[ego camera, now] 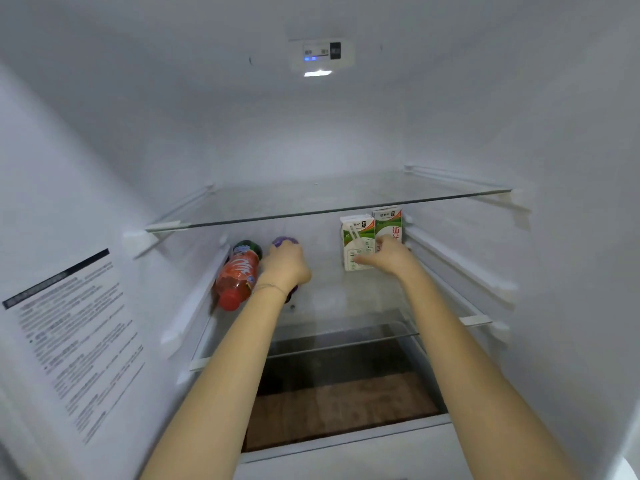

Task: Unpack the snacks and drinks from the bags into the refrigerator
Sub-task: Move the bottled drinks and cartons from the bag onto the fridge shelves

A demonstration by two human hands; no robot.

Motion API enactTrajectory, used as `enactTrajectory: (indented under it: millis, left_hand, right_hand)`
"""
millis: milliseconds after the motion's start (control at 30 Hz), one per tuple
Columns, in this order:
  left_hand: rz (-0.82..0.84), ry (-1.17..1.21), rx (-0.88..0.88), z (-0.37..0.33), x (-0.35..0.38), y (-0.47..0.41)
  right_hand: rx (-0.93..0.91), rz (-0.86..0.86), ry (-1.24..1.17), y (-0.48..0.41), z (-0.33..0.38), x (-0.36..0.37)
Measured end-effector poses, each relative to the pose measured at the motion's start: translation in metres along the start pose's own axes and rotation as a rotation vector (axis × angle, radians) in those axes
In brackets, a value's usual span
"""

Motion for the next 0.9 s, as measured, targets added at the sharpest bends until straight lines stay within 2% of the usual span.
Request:
enactTrajectory:
  millis: [133,233,633,900]
  left_hand:
    - [-0.085,0.141,-0.023,0.010,-0.007,0.009]
    - [-0.115,0.161,-0.053,0.013,-0.008,0.011]
    - [-0.195,0.010,-0.073,0.009,-0.010,0.020]
    - [-0.244,-0.080,-0.008,0.002,-0.015,0.038]
  right_hand:
    - [0.026,-0.034,0.013,-0.015,0.000,0.013]
    - [0.018,-0.092,0.027,-0.022,-0.003,0.016]
    - [-0.044,-0.189,0.107,-0.046,-0.008,0.008]
    - [-0.038,-0.205,0.091,-0.060,-0.012,0.008]
Point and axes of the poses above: each hand's wrist, its own y-axis away from the middle knuckle, its own x-axis out of the palm, z = x × y, the point moved 9 cm from there along -y, towards the middle knuckle, and after that the axes turned 9 degrees about x, right-handed, at the moved point
